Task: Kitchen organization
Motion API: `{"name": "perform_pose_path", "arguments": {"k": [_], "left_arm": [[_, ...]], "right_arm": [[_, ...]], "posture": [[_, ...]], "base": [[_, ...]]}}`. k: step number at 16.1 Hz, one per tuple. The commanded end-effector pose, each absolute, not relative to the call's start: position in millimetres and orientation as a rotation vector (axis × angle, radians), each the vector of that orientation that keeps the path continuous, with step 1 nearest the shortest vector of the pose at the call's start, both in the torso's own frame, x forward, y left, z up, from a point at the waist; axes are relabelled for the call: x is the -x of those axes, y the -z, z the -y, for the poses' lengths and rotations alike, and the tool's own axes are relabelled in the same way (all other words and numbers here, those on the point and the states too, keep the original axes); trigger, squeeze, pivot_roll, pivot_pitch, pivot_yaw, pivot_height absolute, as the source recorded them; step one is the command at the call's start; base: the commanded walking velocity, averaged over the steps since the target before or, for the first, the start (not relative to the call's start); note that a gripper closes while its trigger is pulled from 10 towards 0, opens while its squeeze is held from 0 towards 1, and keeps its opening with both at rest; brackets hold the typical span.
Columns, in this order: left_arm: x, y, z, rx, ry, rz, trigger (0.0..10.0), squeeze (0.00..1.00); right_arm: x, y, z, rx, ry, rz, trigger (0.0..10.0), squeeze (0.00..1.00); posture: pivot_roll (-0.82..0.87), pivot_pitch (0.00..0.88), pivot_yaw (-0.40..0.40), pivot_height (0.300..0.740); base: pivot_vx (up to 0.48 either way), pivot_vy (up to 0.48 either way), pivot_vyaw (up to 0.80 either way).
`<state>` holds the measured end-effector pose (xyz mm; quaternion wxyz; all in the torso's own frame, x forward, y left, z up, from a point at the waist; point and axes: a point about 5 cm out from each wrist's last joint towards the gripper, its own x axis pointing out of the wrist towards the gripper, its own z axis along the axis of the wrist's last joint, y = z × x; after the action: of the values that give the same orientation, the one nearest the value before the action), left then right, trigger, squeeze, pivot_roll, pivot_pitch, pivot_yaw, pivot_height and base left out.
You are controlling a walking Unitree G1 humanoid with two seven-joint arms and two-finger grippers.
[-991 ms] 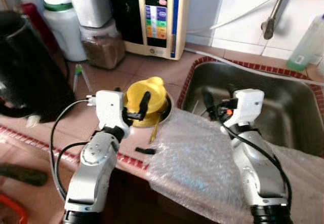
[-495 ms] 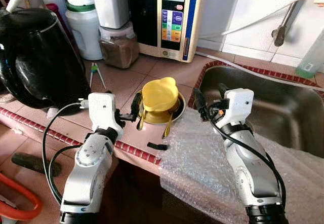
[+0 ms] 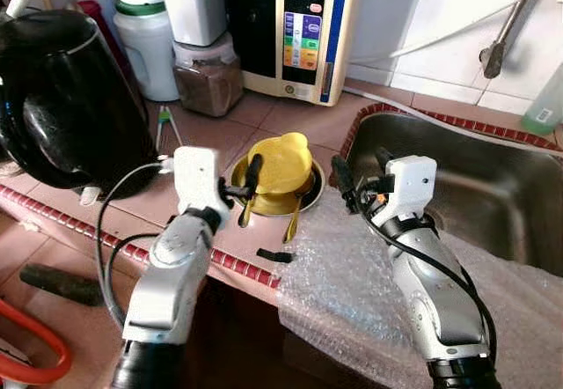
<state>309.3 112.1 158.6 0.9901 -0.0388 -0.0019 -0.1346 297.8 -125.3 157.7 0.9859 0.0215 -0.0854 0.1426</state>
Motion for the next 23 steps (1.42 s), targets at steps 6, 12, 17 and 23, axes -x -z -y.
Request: {"name": "perform_pose_path", "arguments": {"k": [6,12,17,23], "left_arm": [[-307,-151,-108,0.058,0.303,-0.032,10.0,0.0],[-311,-157,-115,0.076,0.269,0.004,10.0,0.0],[-307,-177,-129,0.083,0.226,0.067,10.0,0.0],[-302,-174,-127,0.094,0.234,0.054,10.0,0.0]], "right_arm": [[-293,-160,119,-0.03,-0.317,0.18,10.0,0.0],[-294,-165,125,-0.026,-0.29,0.208,10.0,0.0],[-295,-167,132,-0.009,-0.28,0.22,10.0,0.0],[-294,-166,133,0.001,-0.282,0.218,10.0,0.0]], "posture": [[-0.01,0.081,0.032,0.74],[-0.03,0.061,0.039,0.74],[-0.03,0.052,0.034,0.74],[-0.03,0.049,0.036,0.74]], "base": [[0.0,0.0,0.0],[0.0,-0.141,0.0],[0.0,-0.347,0.0],[0.0,-0.269,0.0]]}}
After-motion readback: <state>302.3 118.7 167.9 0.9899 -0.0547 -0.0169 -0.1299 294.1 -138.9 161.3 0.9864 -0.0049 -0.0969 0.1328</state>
